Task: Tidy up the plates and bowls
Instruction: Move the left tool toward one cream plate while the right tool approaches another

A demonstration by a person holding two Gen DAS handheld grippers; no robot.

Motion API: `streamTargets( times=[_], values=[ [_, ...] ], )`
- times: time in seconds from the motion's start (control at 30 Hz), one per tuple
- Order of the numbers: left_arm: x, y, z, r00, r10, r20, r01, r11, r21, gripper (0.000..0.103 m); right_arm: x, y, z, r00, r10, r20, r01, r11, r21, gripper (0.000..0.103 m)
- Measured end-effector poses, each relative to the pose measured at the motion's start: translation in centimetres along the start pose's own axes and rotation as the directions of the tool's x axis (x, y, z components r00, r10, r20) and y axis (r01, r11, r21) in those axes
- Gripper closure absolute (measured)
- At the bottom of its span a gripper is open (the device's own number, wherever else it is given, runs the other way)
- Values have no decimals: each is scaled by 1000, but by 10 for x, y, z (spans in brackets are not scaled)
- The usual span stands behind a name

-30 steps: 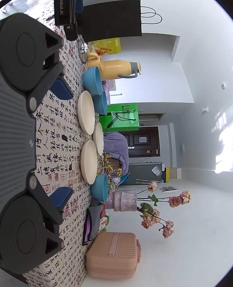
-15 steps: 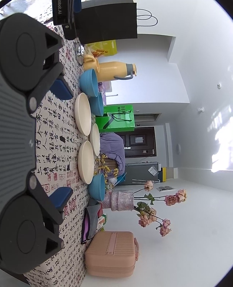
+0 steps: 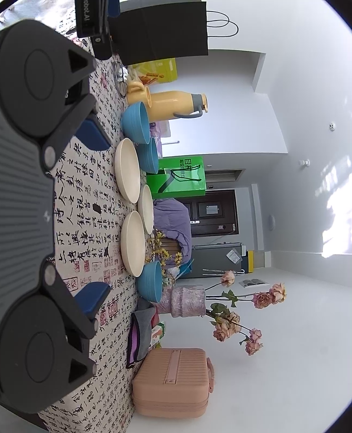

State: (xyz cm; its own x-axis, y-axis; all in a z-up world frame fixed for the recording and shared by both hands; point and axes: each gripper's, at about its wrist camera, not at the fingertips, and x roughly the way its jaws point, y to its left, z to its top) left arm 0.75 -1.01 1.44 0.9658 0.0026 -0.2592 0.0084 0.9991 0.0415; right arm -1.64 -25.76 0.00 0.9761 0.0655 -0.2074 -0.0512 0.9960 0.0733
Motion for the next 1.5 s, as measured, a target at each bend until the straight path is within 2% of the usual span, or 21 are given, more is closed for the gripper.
streamTargets(
  times=[0.27, 0.47, 0.7, 0.93, 1.07, 1.5],
  values=[
    [10, -5, 3, 1000, -10, -1, 10, 1000, 11, 0, 9, -3, 2, 1000, -5, -5, 5, 1000, 0, 0],
    [35, -16, 14, 1000, -18, 2, 18, 999, 28, 0, 28, -17, 10, 999, -40, 3, 40, 999, 18, 0],
    [69, -35, 29, 1000, -29, 6, 29, 998, 52, 0, 62, -37, 26, 997, -82, 11, 82, 996, 29, 0],
    [104, -45, 40, 999, -35, -17, 36, 998, 48, 0, 97, -47, 33, 996, -89, -7, 89, 996, 21, 0],
    [126, -45, 44, 999, -34, -43, 36, 999, 30, 0, 117, -50, 37, 996, -83, -19, 83, 996, 24, 0],
    [192, -45, 66, 998, -26, -51, 28, 998, 56, 0, 187, -48, 52, 998, -56, -27, 58, 997, 60, 0]
  ],
)
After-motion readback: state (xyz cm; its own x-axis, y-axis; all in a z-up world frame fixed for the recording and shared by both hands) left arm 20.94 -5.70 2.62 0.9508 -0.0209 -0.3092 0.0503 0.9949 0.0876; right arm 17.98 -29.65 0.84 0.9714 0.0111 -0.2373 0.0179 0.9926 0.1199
